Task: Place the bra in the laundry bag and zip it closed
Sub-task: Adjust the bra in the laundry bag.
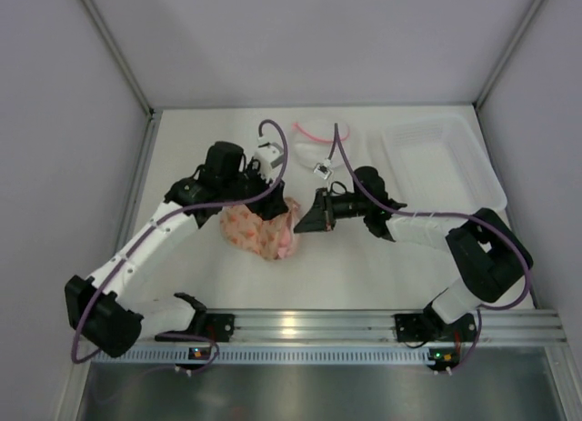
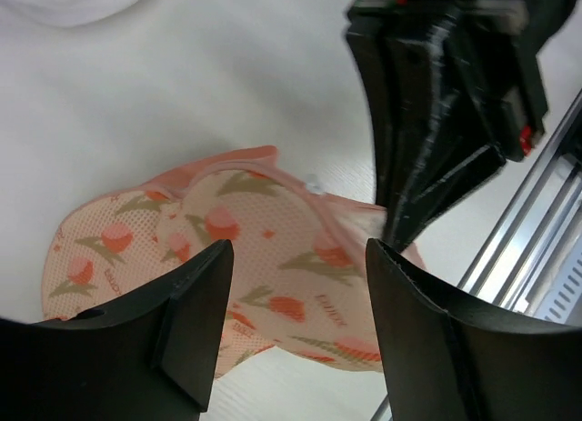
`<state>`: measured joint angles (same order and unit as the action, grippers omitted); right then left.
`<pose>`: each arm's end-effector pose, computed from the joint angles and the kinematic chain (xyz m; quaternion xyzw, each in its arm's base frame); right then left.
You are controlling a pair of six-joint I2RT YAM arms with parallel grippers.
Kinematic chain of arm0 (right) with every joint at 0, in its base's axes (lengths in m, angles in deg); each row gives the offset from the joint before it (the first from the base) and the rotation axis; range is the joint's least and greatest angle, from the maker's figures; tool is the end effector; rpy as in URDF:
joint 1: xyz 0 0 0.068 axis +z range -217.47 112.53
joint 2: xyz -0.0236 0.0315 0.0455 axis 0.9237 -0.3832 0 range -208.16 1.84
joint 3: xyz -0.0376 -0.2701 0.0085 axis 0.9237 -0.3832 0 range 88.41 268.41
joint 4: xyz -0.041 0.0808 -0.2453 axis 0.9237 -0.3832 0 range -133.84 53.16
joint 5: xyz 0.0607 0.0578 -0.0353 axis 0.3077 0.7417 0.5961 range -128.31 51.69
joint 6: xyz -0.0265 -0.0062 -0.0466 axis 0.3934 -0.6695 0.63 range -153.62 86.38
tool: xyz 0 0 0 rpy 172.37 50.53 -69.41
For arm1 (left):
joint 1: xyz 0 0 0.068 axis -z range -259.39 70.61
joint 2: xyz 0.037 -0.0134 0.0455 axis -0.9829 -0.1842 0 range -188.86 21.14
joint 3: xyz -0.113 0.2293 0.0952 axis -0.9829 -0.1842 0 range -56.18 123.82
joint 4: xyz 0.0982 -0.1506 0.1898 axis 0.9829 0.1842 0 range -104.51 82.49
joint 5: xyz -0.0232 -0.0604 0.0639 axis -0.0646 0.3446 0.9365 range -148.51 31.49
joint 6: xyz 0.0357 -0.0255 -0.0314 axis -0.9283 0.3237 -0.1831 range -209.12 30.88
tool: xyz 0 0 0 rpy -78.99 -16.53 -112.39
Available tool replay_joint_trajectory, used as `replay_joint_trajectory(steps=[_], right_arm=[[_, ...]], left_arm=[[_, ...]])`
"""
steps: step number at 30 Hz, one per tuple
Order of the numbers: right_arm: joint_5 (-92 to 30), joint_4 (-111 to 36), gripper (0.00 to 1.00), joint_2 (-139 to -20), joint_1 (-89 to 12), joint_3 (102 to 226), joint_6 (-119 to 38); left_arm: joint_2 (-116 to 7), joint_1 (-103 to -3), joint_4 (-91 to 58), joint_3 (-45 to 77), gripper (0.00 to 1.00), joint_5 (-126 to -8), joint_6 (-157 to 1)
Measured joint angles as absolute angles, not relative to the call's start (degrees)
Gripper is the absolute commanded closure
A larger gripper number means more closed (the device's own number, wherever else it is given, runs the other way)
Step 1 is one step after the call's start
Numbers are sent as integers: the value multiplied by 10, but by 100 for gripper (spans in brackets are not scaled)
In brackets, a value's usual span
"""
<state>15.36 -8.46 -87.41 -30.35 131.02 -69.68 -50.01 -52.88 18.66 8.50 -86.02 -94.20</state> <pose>0.2369 0.2153 0.2107 -0.2712 0.7206 0.6053 0.2018 0.2309 -0.1336 0.3280 0.3366 0.8183 -0.2882 0.3660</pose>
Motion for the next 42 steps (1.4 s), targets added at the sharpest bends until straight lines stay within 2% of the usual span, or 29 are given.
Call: replay_joint_trajectory(steps=[4, 5, 8, 18, 21, 23, 27, 28, 29, 31, 32, 38, 39, 41, 42], right_arm=[[140, -1, 100, -874, -303, 1307, -804], [137, 15, 100, -874, -303, 1307, -824], [124, 56, 100, -875, -303, 1307, -880], [107, 106, 100, -896, -303, 1300, -949], [95, 102, 100, -901, -302, 1294, -950], [75, 96, 100, -906, -302, 1292, -948], [46, 89, 100, -910, -302, 1289, -949], [42, 91, 100, -910, -301, 1289, -950], [38, 93, 100, -910, -301, 1289, -952], [32, 100, 100, -910, -301, 1289, -955], [31, 104, 100, -910, -301, 1289, -958], [75, 142, 100, -904, -292, 1289, -971], [79, 142, 100, -903, -291, 1289, -971], [85, 142, 100, -901, -290, 1289, -971], [86, 142, 100, -901, -289, 1289, -971]], left_arm=[[-447, -441, 184, 63, 27, -781, -953], [-438, -429, 185, 57, 21, -762, -957], [-423, -413, 194, 50, 17, -711, -970], [-413, -354, 186, 19, 18, -557, -980], [-437, -345, 176, 11, 27, -533, -973], [-460, -343, 167, 11, 41, -519, -966], [-483, -339, 153, 11, 58, -512, -962], [-483, -338, 151, 11, 65, -511, -961], [-484, -338, 149, 11, 78, -511, -959], [-485, -336, 141, 11, 88, -514, -956], [-486, -335, 138, 11, 100, -516, -955], [-483, -356, 140, -15, 100, -481, -969], [-478, -357, 141, -24, 89, -482, -973], [-467, -358, 143, -33, 73, -485, -983], [-457, -358, 144, -35, 54, -487, -986]])
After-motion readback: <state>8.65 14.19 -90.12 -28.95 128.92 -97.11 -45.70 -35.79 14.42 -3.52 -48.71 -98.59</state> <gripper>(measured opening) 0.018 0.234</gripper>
